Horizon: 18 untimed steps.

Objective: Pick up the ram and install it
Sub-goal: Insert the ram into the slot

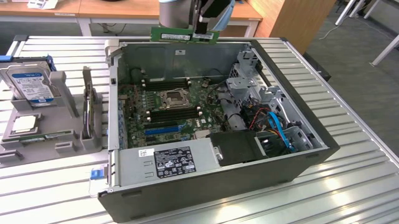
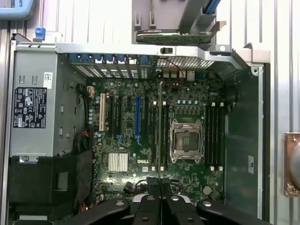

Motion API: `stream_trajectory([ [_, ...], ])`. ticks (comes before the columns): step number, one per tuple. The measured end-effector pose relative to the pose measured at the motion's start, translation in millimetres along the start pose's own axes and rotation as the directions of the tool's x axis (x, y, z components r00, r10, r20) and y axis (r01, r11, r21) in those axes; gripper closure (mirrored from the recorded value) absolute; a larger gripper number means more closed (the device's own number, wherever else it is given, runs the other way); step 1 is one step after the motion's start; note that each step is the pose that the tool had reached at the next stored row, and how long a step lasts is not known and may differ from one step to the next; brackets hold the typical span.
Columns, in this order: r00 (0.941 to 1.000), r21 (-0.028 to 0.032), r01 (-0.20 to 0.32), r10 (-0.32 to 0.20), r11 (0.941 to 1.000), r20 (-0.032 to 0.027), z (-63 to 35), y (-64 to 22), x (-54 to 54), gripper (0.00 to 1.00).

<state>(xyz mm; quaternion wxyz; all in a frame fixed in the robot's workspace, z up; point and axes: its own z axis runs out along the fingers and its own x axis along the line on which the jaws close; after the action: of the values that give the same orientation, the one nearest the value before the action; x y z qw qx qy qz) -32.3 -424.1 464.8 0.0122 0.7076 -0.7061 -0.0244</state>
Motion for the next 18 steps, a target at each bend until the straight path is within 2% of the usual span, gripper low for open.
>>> stream_trajectory([
  [12,1.0000,0.0000,0.000,0.000,1.0000,-0.0001,21.7,-1.1,4.6,0.89],
  [18,1.0000,0.0000,0.000,0.000,1.0000,-0.0001,36.1,-1.9,8.0,0.89],
])
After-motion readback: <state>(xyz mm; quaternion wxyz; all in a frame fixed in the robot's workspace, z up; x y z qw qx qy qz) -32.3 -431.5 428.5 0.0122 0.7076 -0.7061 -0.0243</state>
